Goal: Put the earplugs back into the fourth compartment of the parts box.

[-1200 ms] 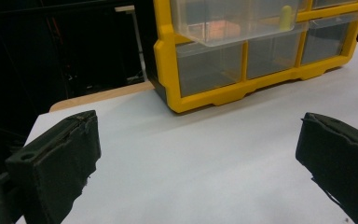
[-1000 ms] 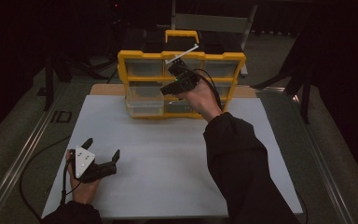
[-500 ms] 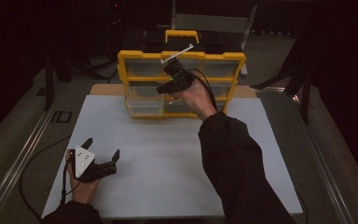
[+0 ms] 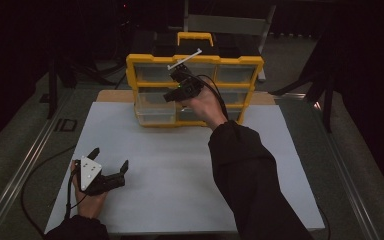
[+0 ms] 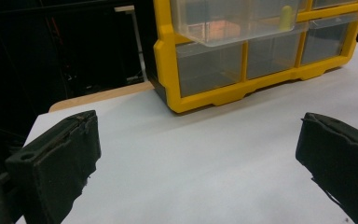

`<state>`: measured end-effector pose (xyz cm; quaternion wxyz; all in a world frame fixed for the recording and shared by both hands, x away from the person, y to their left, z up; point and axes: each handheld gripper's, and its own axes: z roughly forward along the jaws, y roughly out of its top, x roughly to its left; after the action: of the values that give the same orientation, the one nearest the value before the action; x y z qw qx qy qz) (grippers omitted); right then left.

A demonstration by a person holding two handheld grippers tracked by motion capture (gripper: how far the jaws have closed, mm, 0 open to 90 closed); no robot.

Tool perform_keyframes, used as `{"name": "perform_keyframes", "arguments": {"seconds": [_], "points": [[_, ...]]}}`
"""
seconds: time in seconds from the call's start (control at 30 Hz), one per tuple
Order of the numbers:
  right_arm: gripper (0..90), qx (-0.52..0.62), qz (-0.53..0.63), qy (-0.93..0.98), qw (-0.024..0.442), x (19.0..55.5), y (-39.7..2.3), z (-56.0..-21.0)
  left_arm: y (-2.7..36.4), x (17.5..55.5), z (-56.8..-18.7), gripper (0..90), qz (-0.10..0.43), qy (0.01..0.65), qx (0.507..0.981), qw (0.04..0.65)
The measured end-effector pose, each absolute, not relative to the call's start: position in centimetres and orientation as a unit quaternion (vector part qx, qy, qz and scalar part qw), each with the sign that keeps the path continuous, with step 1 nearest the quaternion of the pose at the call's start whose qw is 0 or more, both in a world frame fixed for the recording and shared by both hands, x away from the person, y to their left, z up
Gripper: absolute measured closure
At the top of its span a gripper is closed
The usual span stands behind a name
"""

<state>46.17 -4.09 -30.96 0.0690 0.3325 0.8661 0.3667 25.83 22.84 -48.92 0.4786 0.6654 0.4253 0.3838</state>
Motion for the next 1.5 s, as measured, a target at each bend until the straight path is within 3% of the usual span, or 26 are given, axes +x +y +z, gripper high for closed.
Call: {"name": "perform_keyframes", "arguments": {"seconds": [0.57,0.8,1.2,1.37,1.5], "points": [[77.9,0.323,0.356,0.874,0.069,46.0,-2.7,-31.9,22.9,25.8,-48.9,0.8,0.383,0.426,0.665,0.479],[72.1,0.32,0.36,0.874,0.066,45.9,-2.4,-32.1,22.9,25.8,-48.9,0.7,0.384,0.426,0.665,0.479],[22.0,0.311,0.369,0.873,0.072,45.7,-2.6,-31.8,22.9,25.8,-48.9,0.7,0.384,0.425,0.666,0.479],[8.8,0.317,0.366,0.871,0.09,45.5,-2.9,-31.5,22.8,25.8,-48.9,0.8,0.384,0.425,0.666,0.479],[8.0,0.311,0.365,0.873,0.095,45.2,-3.2,-31.3,22.8,25.8,-48.9,0.8,0.384,0.425,0.666,0.479]]}}
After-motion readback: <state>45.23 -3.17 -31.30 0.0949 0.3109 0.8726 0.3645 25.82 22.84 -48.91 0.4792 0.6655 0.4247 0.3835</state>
